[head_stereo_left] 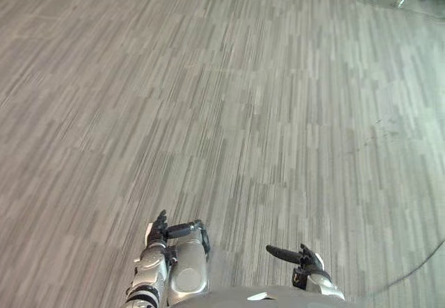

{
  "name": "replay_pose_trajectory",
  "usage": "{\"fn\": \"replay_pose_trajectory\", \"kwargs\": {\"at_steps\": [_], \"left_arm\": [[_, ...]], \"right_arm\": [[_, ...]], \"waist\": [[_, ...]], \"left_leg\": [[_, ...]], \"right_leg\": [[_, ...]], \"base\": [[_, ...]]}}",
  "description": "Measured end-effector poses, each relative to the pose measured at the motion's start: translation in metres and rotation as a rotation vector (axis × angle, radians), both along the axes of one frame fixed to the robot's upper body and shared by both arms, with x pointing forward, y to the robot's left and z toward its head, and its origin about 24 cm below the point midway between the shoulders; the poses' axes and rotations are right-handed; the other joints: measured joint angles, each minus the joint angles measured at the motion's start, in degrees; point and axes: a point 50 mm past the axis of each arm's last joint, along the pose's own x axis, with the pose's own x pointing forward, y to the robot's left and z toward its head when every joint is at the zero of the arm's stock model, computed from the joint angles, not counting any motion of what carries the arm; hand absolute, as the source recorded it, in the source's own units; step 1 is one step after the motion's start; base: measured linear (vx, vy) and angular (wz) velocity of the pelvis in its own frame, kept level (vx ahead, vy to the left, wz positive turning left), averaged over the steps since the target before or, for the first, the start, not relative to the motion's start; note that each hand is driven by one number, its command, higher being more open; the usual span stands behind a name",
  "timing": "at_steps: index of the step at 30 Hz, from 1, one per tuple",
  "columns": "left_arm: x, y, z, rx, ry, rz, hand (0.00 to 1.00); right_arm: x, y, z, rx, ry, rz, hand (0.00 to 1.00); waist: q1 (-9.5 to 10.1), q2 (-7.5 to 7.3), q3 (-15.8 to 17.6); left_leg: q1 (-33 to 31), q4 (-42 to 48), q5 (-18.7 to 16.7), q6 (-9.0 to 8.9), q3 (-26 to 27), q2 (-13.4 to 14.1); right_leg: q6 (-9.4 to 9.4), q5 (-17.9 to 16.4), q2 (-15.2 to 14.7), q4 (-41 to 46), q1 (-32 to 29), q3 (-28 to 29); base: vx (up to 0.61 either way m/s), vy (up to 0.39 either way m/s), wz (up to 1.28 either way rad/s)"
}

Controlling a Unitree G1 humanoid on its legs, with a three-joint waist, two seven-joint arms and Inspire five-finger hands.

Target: Pick up cushions and gather them together orderly.

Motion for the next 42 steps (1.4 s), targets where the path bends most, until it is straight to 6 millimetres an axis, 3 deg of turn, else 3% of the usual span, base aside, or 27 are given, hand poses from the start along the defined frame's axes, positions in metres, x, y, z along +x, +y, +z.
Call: {"fn": "replay_pose_trajectory", "kwargs": {"at_steps": [1,2,3,4,5,6,8,9,11,13,14,17,19,20,23,25,26,27,28,29,30,33,34,36,37,39,42], "left_arm": [[0.000,0.003,0.000,0.012,0.009,-0.009,1.00],[-0.003,0.003,-0.002,0.012,0.035,-0.006,1.00],[-0.007,0.003,-0.004,0.012,0.058,-0.005,1.00],[-0.012,0.002,-0.006,0.015,0.074,-0.013,1.00],[-0.013,0.002,-0.007,0.015,0.078,-0.019,1.00],[-0.015,-0.003,-0.009,0.008,0.090,-0.034,1.00],[-0.016,-0.006,-0.010,0.000,0.096,-0.038,1.00],[-0.017,-0.011,-0.012,-0.012,0.105,-0.038,1.00],[-0.012,-0.024,-0.011,-0.043,0.084,-0.080,1.00],[-0.014,-0.030,-0.013,-0.056,0.092,-0.088,1.00],[-0.023,-0.023,-0.014,-0.040,0.106,-0.073,1.00],[-0.017,-0.027,-0.011,-0.060,0.063,-0.012,1.00],[-0.011,-0.023,-0.007,-0.047,0.036,-0.014,1.00],[-0.011,-0.023,-0.007,-0.046,0.035,-0.014,1.00],[-0.004,-0.025,-0.004,-0.050,0.009,-0.023,1.00],[0.000,-0.025,-0.003,-0.049,0.002,-0.024,1.00],[0.001,-0.024,-0.002,-0.052,-0.002,-0.018,1.00],[0.001,-0.024,-0.002,-0.051,-0.002,-0.018,1.00],[0.006,-0.021,-0.001,-0.038,-0.009,-0.031,1.00],[0.009,-0.020,0.001,-0.031,-0.016,-0.046,1.00],[0.014,-0.013,0.004,-0.031,-0.034,-0.027,1.00],[0.012,-0.015,0.003,-0.034,-0.030,-0.031,1.00],[0.000,-0.017,-0.002,-0.038,0.005,-0.048,1.00],[-0.001,-0.011,-0.003,-0.022,0.024,-0.052,1.00],[0.000,-0.009,-0.003,-0.015,0.032,-0.055,1.00],[-0.008,-0.006,-0.007,0.003,0.074,-0.058,1.00],[-0.009,-0.011,-0.008,0.005,0.086,-0.088,1.00]], "right_arm": [[0.001,0.000,0.000,0.000,0.001,0.007,1.00],[0.005,-0.003,0.001,-0.004,-0.007,0.009,1.00],[0.008,-0.005,0.003,-0.007,-0.020,0.013,1.00],[0.014,-0.008,0.006,-0.014,-0.050,0.021,1.00],[0.016,-0.009,0.007,-0.018,-0.060,0.022,1.00],[0.025,-0.015,0.012,-0.037,-0.105,0.028,1.00],[0.035,-0.020,0.017,-0.059,-0.142,0.046,1.00],[0.035,-0.024,0.018,-0.071,-0.143,0.047,1.00],[0.034,-0.034,0.019,-0.092,-0.135,0.021,1.00],[0.017,-0.040,0.015,-0.098,-0.089,-0.010,1.00],[-0.001,-0.028,0.008,-0.064,-0.050,-0.024,1.00],[-0.011,-0.039,0.008,-0.090,-0.028,-0.044,1.00],[-0.013,-0.038,0.007,-0.089,-0.016,-0.058,1.00],[-0.013,-0.038,0.007,-0.090,-0.015,-0.058,1.00],[-0.008,-0.035,0.007,-0.084,-0.016,-0.054,1.00],[-0.001,-0.032,0.007,-0.074,-0.024,-0.049,1.00],[0.005,-0.027,0.007,-0.064,-0.037,-0.043,1.00],[0.008,-0.022,0.007,-0.056,-0.042,-0.030,1.00],[0.015,-0.011,0.007,-0.029,-0.058,-0.019,1.00],[0.019,-0.006,0.007,-0.015,-0.064,-0.013,1.00],[0.022,0.004,0.007,0.013,-0.070,-0.008,1.00],[0.009,0.000,0.003,0.003,-0.038,-0.016,1.00],[0.004,-0.007,0.003,-0.022,-0.024,-0.001,1.00],[0.007,-0.008,0.004,-0.034,-0.025,0.021,1.00],[0.009,-0.008,0.004,-0.034,-0.029,0.023,1.00],[0.012,-0.010,0.006,-0.030,-0.041,0.023,1.00],[0.022,-0.015,0.011,-0.056,-0.089,0.054,1.00]], "waist": [[-0.48,-0.53,0.31],[-0.68,-0.36,0.78],[-0.68,0.75,1.41],[-1.58,1.75,1.83],[-1.83,2.10,1.99],[-2.14,3.89,2.37],[-2.69,3.74,2.46],[-3.75,4.67,2.95],[-2.82,4.96,3.21],[-4.28,4.44,2.95],[-4.69,3.31,0.74],[-3.72,7.39,1.08],[-2.93,6.78,1.87],[-2.92,6.66,1.95],[-2.13,6.26,2.19],[-1.85,5.89,2.59],[-1.00,5.34,2.95],[-0.16,5.12,2.94],[-0.34,3.57,3.57],[-0.54,2.95,3.97],[0.06,2.51,4.57],[-0.02,2.93,2.94],[0.13,4.52,1.33],[-0.76,1.87,0.84],[-0.98,1.46,1.20],[-1.59,2.20,1.85],[-2.43,4.65,2.35]], "left_leg": [[1.77,-0.27,-1.66,0.28,-0.21,-1.29],[5.62,-1.01,-3.90,-0.17,-0.30,-1.56],[9.18,-2.75,-4.66,-0.59,-0.31,-1.51],[14.87,-6.81,-4.75,-0.82,-0.34,-1.34],[16.20,-7.95,-4.64,-1.01,-0.43,-1.19],[21.20,-12.14,-4.07,-2.00,-0.78,0.43],[23.94,-13.36,-4.37,-3.20,-2.78,1.75],[25.30,-13.44,-5.72,-5.51,-5.22,3.24],[25.78,-16.54,-5.32,-5.62,-8.82,0.94],[26.50,-12.91,0.26,-3.71,-9.59,0.63],[23.98,-5.11,-1.23,-5.80,-10.98,1.76],[10.76,24.89,-1.13,-5.82,-9.59,12.72],[5.83,28.08,-2.41,-5.48,-6.10,13.28],[5.48,27.50,-2.52,-5.47,-5.74,13.05],[1.60,7.81,-2.80,-5.67,-2.05,7.74],[1.11,-8.27,1.79,-6.27,-2.85,3.57],[2.45,-19.49,13.01,-5.73,-4.48,0.35],[4.02,-22.60,20.03,-3.48,-5.21,-0.72],[5.12,-23.22,20.62,-3.36,-5.22,-1.89],[4.89,-22.00,19.85,-3.03,-5.31,-1.89],[1.46,-11.43,15.36,-0.44,-5.11,-0.25],[-2.02,-3.72,10.74,1.31,-3.44,-1.29],[-0.01,-3.89,5.43,0.92,-3.25,-0.90],[3.19,-5.34,1.72,1.79,-2.96,-3.93],[5.43,-5.40,-0.10,2.04,-3.04,-4.53],[13.15,-8.70,-1.71,0.94,-3.64,-4.44],[20.90,-14.48,-1.28,0.14,-5.09,-1.39]], "right_leg": [[0.87,2.18,-3.03,9.96,-4.29,-0.38],[-4.69,-1.74,-5.51,17.66,-8.35,-2.49],[-6.63,-3.73,-6.17,18.88,-10.18,-3.83],[-10.08,-6.59,-5.63,17.31,-13.10,-6.49],[-11.02,-7.17,-5.24,16.38,-14.07,-7.08],[-13.33,-8.89,-1.62,9.86,-20.27,-8.05],[-10.40,-4.04,2.23,-7.56,-26.68,-5.15],[-14.74,1.87,4.02,-9.89,-24.58,-5.96],[-14.95,1.22,4.24,-7.06,-23.64,-3.93],[-15.89,-1.28,3.65,3.87,-25.91,-3.64],[-15.52,-4.09,3.81,-6.73,-21.77,-4.14],[-16.32,-5.63,10.66,-13.23,-13.66,-7.53],[-16.25,-5.07,11.98,-19.79,-6.79,-8.27],[-16.13,-4.92,12.04,-20.44,-6.12,-8.27],[-14.73,-3.28,11.95,-29.34,0.86,-7.67],[-13.84,-3.29,11.23,-31.54,3.10,-7.01],[-12.62,-3.65,10.64,-33.39,5.57,-5.64],[-11.83,-4.02,10.37,-34.09,6.65,-4.48],[-10.51,-3.51,8.91,-34.84,7.43,-4.39],[-9.15,-2.60,8.63,-35.07,7.65,-4.20],[-7.03,0.61,9.21,-35.53,9.41,-2.57],[-5.96,1.17,9.08,-30.02,10.52,-1.28],[-4.32,-0.27,8.52,-19.66,7.79,-1.19],[-2.26,2.98,2.51,2.20,-1.39,-1.23],[-4.46,1.84,-0.61,12.05,-5.39,-2.47],[-9.81,-3.51,-3.20,16.69,-8.94,-7.27],[-12.12,-7.58,0.29,4.71,-15.56,-10.89]], "base": [[0.50,0.095,0.22],[0.45,0.043,0.01],[0.58,0.033,-0.08],[0.50,0.008,-0.02],[0.69,-0.072,0.15],[0.69,-0.152,0.37],[0.67,-0.212,0.77],[0.54,-0.206,0.67],[0.63,-0.162,0.56],[0.39,-0.121,0.98],[0.40,-0.287,1.14],[0.37,-0.260,0.44],[0.35,-0.129,0.08],[0.43,-0.150,0.14],[0.47,-0.074,-0.06],[0.43,0.092,-0.24],[0.47,0.114,-0.49],[0.50,0.080,-0.36],[0.49,0.059,-0.07],[0.54,0.051,0.16],[0.33,0.036,0.07],[0.43,0.213,0.12],[0.48,0.238,0.08],[0.47,0.158,0.12],[0.37,0.041,0.01],[0.54,-0.005,0.05],[0.45,-0.104,0.18]]}}
